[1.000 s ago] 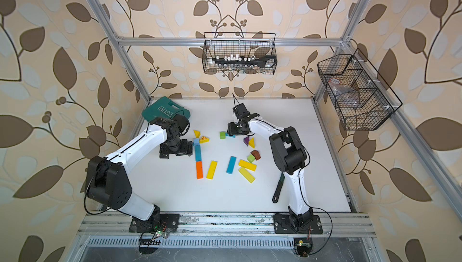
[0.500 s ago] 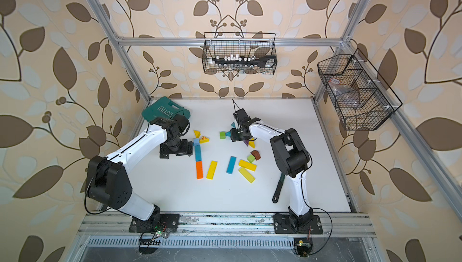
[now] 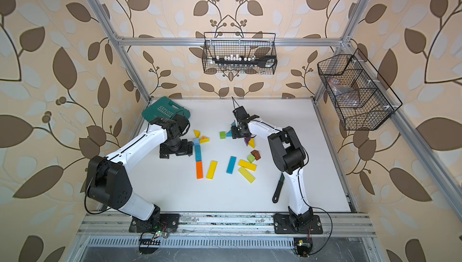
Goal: Assemble a small pinwheel with building blocks
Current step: Assemble the building block at the center of the board, then pick up the building block from the center of the board.
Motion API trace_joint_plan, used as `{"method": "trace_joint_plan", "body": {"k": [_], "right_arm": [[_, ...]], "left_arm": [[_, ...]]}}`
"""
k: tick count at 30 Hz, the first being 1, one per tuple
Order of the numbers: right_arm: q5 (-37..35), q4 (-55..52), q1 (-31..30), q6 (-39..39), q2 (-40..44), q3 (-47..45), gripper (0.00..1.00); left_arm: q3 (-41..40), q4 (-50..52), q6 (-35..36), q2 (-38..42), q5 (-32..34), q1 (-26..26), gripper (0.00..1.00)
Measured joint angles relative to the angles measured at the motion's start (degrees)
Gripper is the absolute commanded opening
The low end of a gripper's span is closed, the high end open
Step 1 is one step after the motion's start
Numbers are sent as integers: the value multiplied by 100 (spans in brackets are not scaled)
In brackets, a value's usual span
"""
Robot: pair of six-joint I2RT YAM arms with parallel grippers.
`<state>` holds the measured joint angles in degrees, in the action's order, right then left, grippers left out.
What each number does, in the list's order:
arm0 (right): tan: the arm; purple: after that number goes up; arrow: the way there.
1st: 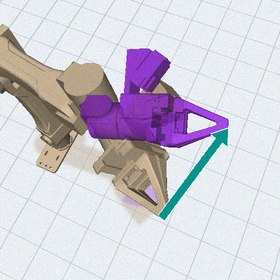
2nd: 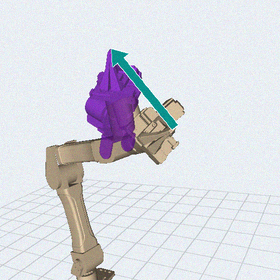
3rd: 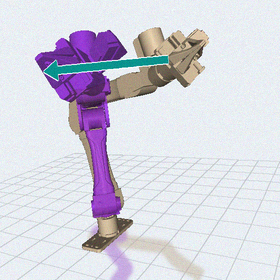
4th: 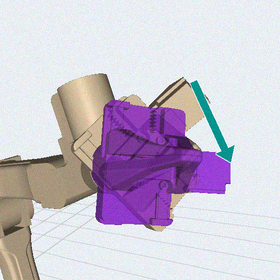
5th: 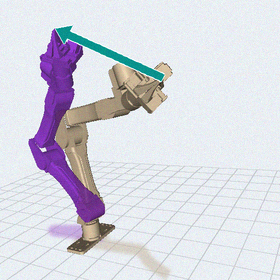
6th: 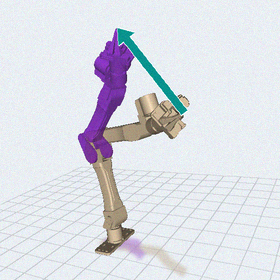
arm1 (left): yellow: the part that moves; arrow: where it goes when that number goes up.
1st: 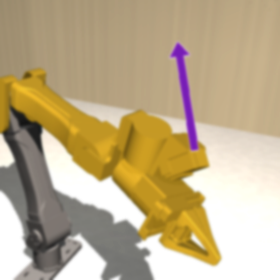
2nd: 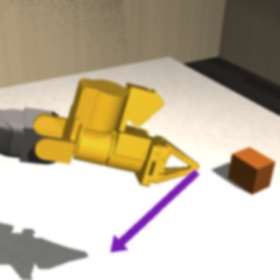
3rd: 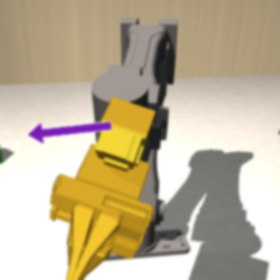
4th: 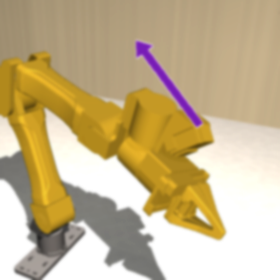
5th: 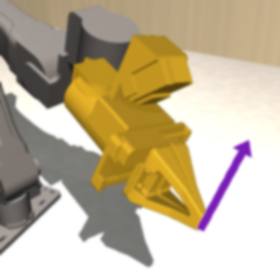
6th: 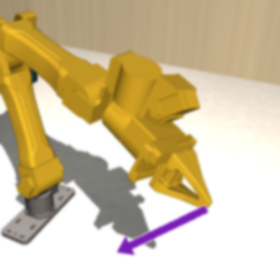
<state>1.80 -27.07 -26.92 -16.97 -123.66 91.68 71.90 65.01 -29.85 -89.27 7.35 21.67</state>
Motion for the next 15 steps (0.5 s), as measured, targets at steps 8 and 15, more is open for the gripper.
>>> {"method": "trace_joint_plan", "body": {"k": [8, 15], "right_arm": [[179, -15, 9, 101, -2, 59, 62], [448, 68, 149, 129, 24, 83, 53]], "left_arm": [[0, 2, 0, 0, 0, 0, 99], [0, 2, 0, 0, 0, 0, 99]]}}
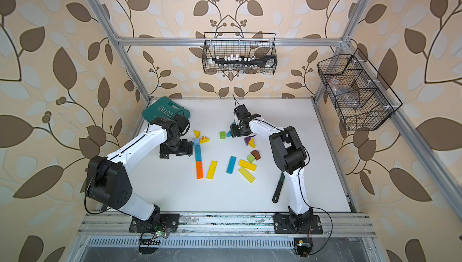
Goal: Assemble a small pinwheel with building blocks
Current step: Pick up the building block from the center of the board.
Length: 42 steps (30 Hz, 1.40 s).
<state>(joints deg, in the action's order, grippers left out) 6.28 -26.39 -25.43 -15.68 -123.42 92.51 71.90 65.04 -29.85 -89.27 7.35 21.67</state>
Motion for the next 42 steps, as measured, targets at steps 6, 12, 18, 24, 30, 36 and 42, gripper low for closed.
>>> {"method": "trace_joint_plan", "body": {"k": [6, 12, 18, 24, 30, 36, 42], "right_arm": [[35, -50, 157, 94, -221, 514, 52], [37, -94, 166, 229, -680, 975, 52], [-116, -256, 166, 356, -1040, 1342, 55], [-387, -450, 166, 535, -1239, 1703, 66], [-527, -599, 168, 782, -1473, 2140, 67], [-461, -684, 166, 986, -1665, 2409, 54], [-372, -710, 168, 1084, -1698, 2452, 30]], "left_arm": [[0, 2, 0, 0, 0, 0, 99], [0, 2, 0, -28, 0, 0, 99], [0, 2, 0, -79, 2, 0, 99], [0, 2, 0, -129, 4, 0, 99], [0, 2, 0, -199, 4, 0, 99], [0, 2, 0, -251, 2, 0, 99], [20, 9, -7, -254, 0, 0, 99]]}}
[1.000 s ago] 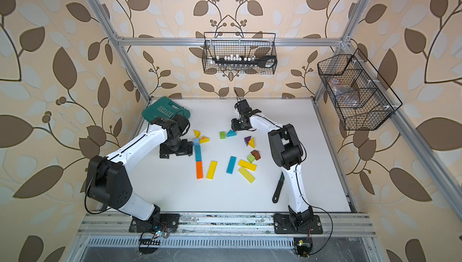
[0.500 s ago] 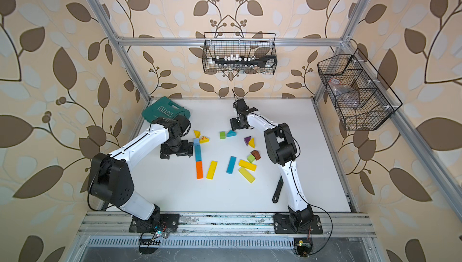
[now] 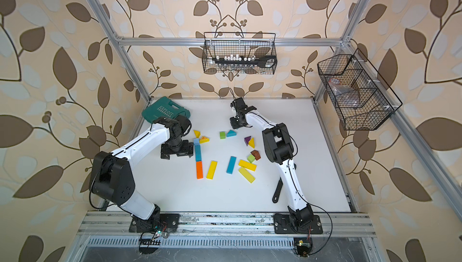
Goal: Assemble a small pinwheel with building blocks
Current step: Pick up the building block from the center of the board.
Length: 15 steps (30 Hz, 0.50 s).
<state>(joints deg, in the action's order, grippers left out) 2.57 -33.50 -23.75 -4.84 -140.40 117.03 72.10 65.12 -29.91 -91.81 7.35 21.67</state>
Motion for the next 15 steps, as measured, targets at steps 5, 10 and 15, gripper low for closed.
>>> {"method": "trace_joint_plan", "body": {"k": [5, 10, 15], "right_arm": [[24, 11, 39, -81, 70, -55, 16], [114, -17, 203, -273, 669, -656, 11], [256, 225, 457, -540, 2033, -1923, 10]], "left_arm": [[44, -52, -46, 90, -55, 0, 99], [122, -129, -188, 509, -205, 20, 99], [243, -232, -363, 769, -254, 289, 99]]}}
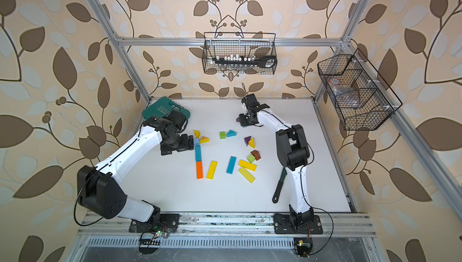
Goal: Assemble a small pinwheel with building blocks
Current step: Pick up the building block from the center of the board.
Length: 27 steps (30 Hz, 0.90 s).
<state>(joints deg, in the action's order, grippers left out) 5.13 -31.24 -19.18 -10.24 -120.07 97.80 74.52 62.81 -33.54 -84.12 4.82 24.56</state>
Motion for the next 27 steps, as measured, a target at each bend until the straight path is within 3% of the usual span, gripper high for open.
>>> {"method": "trace_joint_plan", "body": {"k": [6, 12, 15, 21, 27], "right_arm": [[852, 890, -136, -459, 1591, -2037, 11], [1860, 1781, -699, -1314, 1705, -3193, 11], [2328, 2188, -732, -1856, 1692, -3353, 12], [3244, 2669, -619, -2603, 1683, -3298, 13], [4181, 2717, -339, -3032, 1681, -3298, 13]], "left_arm": [[4, -22, -269, 0, 13, 520, 99], [179, -105, -542, -48, -57, 754, 99], [348, -391, -535, -111, -90, 925, 99], [249, -1427, 960, -118, -348, 1381, 99], [33, -2081, 2437, -258, -678, 1482, 99]]}}
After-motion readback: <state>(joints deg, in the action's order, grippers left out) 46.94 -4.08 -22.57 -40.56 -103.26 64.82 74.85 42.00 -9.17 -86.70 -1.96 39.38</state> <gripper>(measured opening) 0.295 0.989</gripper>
